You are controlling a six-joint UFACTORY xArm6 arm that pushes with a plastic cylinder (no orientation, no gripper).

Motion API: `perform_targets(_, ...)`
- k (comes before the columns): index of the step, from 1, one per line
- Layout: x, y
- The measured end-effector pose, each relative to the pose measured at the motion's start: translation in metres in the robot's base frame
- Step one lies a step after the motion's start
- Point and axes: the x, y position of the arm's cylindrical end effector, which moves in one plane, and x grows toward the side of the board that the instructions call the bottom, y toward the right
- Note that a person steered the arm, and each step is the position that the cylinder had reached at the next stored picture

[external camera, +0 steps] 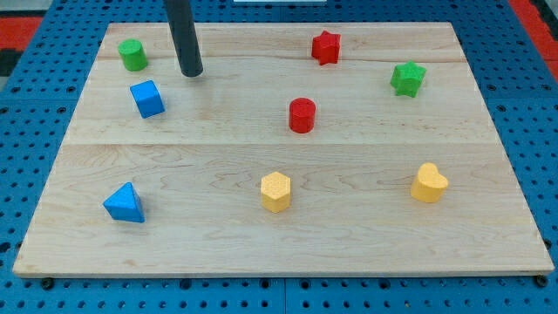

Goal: Slide the blue cube to the right side of the blue triangle

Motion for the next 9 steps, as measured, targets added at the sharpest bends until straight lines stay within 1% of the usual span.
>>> perform_targets(1,0.009,-0.009)
perform_targets(2,0.031,-0.069)
perform_targets(3,0.033,-0.079)
perform_targets(4,0.065,-0.056)
perform_targets(5,0.072,-0.033)
perform_targets(9,0.192,-0.027)
